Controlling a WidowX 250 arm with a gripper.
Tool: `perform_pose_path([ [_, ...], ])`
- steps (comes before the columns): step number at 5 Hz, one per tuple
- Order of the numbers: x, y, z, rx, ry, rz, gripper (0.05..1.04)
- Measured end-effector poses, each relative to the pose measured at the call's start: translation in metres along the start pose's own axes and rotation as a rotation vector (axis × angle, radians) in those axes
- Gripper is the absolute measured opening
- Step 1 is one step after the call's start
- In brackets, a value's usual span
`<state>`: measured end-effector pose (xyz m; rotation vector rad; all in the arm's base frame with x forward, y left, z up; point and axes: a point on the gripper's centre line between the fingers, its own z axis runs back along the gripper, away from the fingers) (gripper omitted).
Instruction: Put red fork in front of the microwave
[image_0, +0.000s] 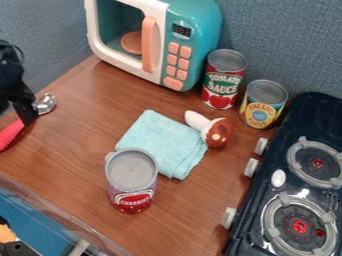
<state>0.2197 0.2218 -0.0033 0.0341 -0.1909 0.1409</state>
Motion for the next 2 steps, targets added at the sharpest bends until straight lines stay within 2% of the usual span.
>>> perform_pose_path([
  [2, -0.007, -0.005, -0.022, 0.026, 0.063, -0.039, 1.001],
])
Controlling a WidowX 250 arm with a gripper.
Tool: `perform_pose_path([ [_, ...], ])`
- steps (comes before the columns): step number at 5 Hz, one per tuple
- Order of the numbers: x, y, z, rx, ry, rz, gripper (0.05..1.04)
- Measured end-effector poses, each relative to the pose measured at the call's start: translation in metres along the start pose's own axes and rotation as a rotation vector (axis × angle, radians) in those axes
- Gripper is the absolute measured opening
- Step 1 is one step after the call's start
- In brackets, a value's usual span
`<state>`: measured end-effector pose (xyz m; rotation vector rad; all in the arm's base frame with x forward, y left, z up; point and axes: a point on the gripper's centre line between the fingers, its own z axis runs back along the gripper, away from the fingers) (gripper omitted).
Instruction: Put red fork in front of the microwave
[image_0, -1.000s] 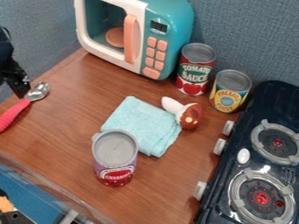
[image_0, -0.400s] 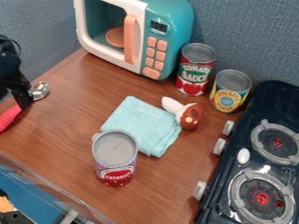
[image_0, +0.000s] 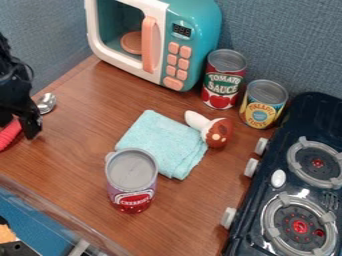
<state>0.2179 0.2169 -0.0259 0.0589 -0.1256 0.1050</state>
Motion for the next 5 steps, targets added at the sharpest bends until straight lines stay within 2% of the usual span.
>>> perform_pose_path([
  [1, 0.001, 0.0, -0.003, 0.019, 0.004, 0.004, 0.947],
  [2, 0.003, -0.002, -0.005, 0.004, -0.049, 0.022, 0.668],
  [3, 0.002, -0.004, -0.004, -0.002, -0.064, 0.016, 0.388],
  [4, 0.0, -0.01, -0.002, -0.016, -0.08, 0.004, 0.346],
  [5, -0.003, -0.027, 0.01, -0.068, -0.131, 0.01, 0.346],
])
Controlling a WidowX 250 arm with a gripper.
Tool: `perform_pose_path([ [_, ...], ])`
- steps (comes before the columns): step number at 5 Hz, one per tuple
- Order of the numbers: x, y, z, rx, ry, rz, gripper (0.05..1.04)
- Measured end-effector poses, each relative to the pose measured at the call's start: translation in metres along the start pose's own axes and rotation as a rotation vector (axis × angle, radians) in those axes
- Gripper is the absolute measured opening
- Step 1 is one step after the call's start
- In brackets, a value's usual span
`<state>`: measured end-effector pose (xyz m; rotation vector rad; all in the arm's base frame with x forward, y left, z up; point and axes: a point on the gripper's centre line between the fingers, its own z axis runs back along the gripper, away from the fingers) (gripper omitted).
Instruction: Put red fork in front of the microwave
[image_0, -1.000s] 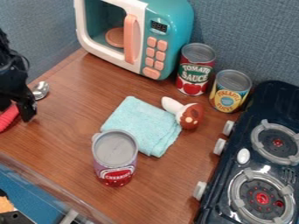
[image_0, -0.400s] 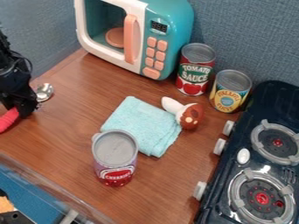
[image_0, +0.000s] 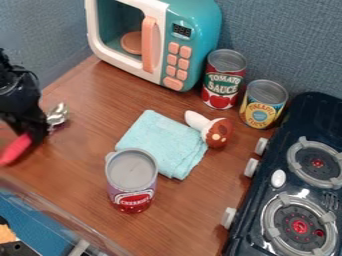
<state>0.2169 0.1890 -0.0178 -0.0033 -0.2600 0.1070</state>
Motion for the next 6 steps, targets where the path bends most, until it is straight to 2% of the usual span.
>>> perform_pose_path([
  [1, 0.01, -0.011, 0.034, 0.031, -0.146, 0.156, 0.346],
  [2, 0.025, -0.025, 0.048, 0.029, -0.086, 0.431, 0.346],
  [3, 0.051, -0.044, 0.056, 0.1, -0.02, 0.684, 0.346],
  [4, 0.076, -0.057, 0.04, 0.165, 0.076, 0.87, 0.346],
  [5, 0.102, -0.059, 0.025, 0.162, 0.087, 1.045, 0.346],
  [6, 0.116, -0.056, 0.013, 0.152, 0.077, 1.193, 0.346],
])
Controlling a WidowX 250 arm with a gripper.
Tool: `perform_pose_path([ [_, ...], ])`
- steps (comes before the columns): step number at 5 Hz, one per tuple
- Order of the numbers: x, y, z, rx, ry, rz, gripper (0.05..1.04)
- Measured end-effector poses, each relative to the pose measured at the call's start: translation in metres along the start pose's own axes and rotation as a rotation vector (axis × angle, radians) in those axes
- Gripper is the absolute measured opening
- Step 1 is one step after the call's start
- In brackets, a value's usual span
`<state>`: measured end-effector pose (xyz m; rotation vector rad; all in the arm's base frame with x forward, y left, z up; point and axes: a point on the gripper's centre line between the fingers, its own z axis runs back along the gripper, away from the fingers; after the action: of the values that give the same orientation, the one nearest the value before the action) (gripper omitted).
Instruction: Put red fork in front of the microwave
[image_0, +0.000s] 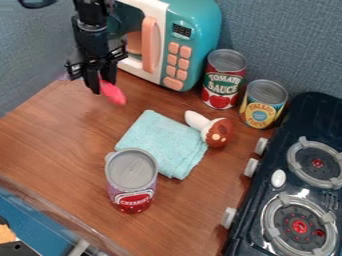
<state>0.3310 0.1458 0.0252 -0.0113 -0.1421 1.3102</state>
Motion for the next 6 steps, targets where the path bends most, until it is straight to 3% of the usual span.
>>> perform_pose_path([
  [1, 0.01, -0.008, -0.005, -0.052, -0.067, 0.102, 0.346],
  [4, 0.005, -0.031, -0.047, 0.009, -0.074, 0.131, 0.346],
  [6, 0.011, -0.035, -0.053, 0.021, -0.088, 0.115, 0.392],
])
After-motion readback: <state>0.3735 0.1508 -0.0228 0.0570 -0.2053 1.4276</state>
